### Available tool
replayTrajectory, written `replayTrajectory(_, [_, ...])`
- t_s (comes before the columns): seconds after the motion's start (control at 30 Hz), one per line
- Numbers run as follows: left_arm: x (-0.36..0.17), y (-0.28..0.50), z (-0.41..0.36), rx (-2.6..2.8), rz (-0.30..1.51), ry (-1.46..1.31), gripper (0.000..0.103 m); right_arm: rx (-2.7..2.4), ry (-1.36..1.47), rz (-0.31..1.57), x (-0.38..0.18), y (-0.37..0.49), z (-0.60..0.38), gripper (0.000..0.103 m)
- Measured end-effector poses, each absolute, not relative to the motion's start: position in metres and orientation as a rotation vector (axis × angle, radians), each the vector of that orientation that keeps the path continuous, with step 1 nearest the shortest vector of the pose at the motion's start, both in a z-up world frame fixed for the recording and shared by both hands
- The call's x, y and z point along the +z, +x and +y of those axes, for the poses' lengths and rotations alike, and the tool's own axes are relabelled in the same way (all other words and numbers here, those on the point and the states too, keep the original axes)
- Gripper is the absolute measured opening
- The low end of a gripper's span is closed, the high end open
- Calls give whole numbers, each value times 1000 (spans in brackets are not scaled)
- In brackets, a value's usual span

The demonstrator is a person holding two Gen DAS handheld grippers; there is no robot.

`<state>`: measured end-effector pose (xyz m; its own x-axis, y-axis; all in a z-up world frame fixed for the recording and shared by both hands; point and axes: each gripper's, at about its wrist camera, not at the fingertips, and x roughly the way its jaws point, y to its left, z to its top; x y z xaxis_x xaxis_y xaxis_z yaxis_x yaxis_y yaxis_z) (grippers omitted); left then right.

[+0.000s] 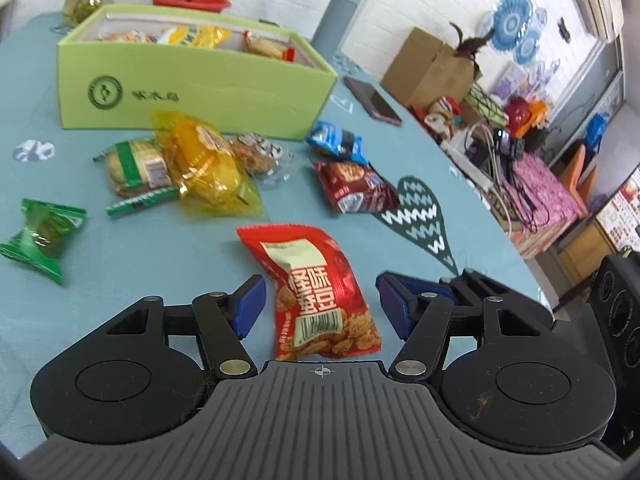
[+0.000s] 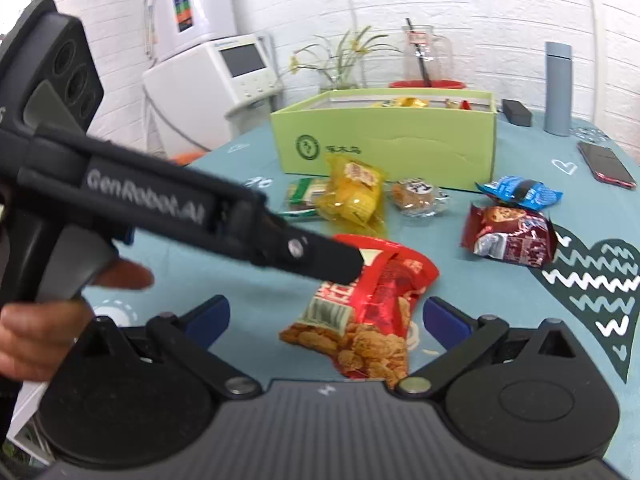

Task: Organize snacks
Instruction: 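Reach to the red peanut bag and grasp it with the left gripper, then carry the red peanut bag into the green box and release it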

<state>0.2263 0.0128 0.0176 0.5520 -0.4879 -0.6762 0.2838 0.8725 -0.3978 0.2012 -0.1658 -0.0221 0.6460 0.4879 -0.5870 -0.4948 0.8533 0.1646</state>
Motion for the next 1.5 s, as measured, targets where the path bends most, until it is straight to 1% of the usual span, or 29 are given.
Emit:
replayTrajectory(0.07, [12, 231, 8, -459, 896, -245, 41, 543, -13, 669, -26, 206, -165, 102])
replayTrajectory(0.13, [5, 236, 7, -454, 914, -248, 40, 529, -33, 674, -28, 206, -164, 102])
replayTrajectory(0.17, [3, 238, 7, -450, 921, -253, 37, 526, -44, 677, -30, 208, -162, 102])
replayTrajectory(0.2, [-1, 241, 9, -447, 936, -266, 29, 528, -52, 683, -32, 207, -161, 100])
replayTrajectory(0.23, [-5, 243, 12, -463, 955, -298, 27, 538, -58, 688, -33, 207, -160, 98])
replayTrajectory(0.27, [-7, 245, 15, -466, 962, -326, 26, 541, -69, 691, -34, 206, -157, 72])
replayTrajectory(0.3, [-8, 245, 19, -465, 960, -335, 23, 515, -104, 671, -33, 203, -154, 64])
replayTrajectory(0.43, [4, 242, 23, -478, 950, -349, 20, 551, -83, 665, -20, 203, -158, 60])
replayTrajectory(0.53, [29, 248, 26, -497, 893, -349, 20, 550, -133, 600, 2, 206, -155, 60])
replayTrajectory(0.63, [58, 270, 25, -506, 824, -328, 20, 549, -169, 532, 24, 227, -154, 60])
replayTrajectory(0.83, [101, 345, 22, -471, 724, -287, 20, 552, -200, 460, 58, 316, -154, 62])
replayTrajectory(0.9, [107, 375, 23, -462, 717, -289, 20, 554, -214, 457, 63, 348, -151, 66])
replayTrajectory(0.97, [109, 405, 25, -452, 723, -288, 20, 557, -222, 470, 63, 378, -148, 70])
replayTrajectory(1.07, [100, 447, 27, -427, 757, -294, 20, 553, -244, 508, 54, 422, -139, 70])
replayTrajectory(1.17, [77, 482, 28, -396, 820, -288, 20, 566, -250, 576, 35, 457, -134, 70])
replayTrajectory(1.2, [67, 491, 28, -383, 848, -285, 17, 574, -251, 602, 27, 466, -133, 70])
replayTrajectory(1.23, [57, 497, 28, -383, 874, -286, 18, 578, -247, 627, 20, 473, -132, 71])
replayTrajectory(1.3, [41, 504, 29, -388, 906, -294, 25, 575, -217, 648, 9, 480, -134, 74])
replayTrajectory(1.37, [38, 503, 30, -407, 889, -295, 28, 583, -180, 646, 5, 483, -139, 78])
replayTrajectory(1.4, [39, 502, 31, -411, 884, -299, 31, 571, -180, 642, 5, 482, -140, 81])
replayTrajectory(1.43, [41, 501, 33, -413, 875, -303, 33, 567, -175, 637, 6, 481, -141, 82])
replayTrajectory(1.5, [50, 495, 34, -409, 845, -303, 45, 575, -157, 623, 12, 473, -144, 95])
